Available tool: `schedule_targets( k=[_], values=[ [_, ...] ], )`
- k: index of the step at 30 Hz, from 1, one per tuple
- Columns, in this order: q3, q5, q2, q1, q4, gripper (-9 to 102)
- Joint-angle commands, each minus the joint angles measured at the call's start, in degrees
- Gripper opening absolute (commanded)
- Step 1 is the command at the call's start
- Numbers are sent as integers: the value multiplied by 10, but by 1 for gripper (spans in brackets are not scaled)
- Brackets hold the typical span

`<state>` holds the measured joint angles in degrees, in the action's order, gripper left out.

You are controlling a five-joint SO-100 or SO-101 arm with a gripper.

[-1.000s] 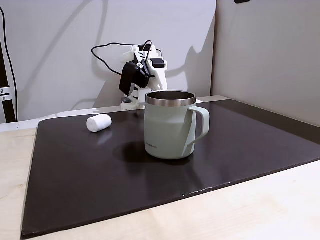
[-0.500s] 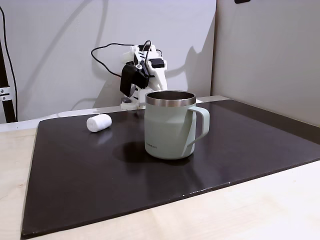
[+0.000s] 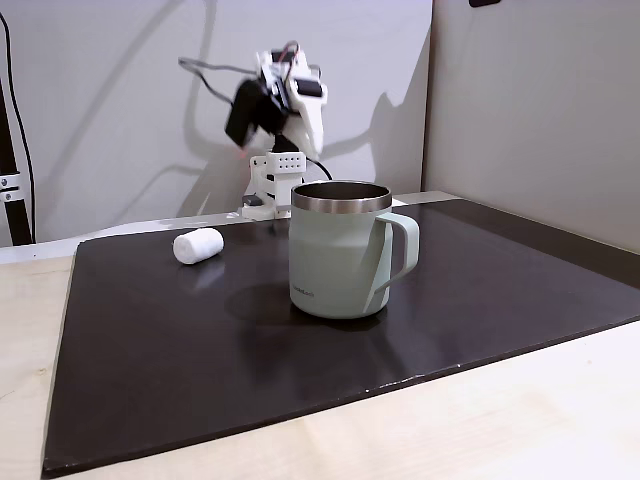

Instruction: Grasp a gauze and put it in the cup.

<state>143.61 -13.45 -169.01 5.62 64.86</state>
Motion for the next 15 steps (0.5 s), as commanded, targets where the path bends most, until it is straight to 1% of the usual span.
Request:
schedule_targets(
  k=[1, 5, 9, 11, 15],
  values=[
    [-165, -53, 65, 26, 70, 0],
    [-283, -128, 140, 83, 145, 0],
    [-379, -223, 240, 160, 215, 3],
    [-411, -279, 291, 202, 240, 6],
    [-462, -375, 381, 286, 258, 11]
  ],
)
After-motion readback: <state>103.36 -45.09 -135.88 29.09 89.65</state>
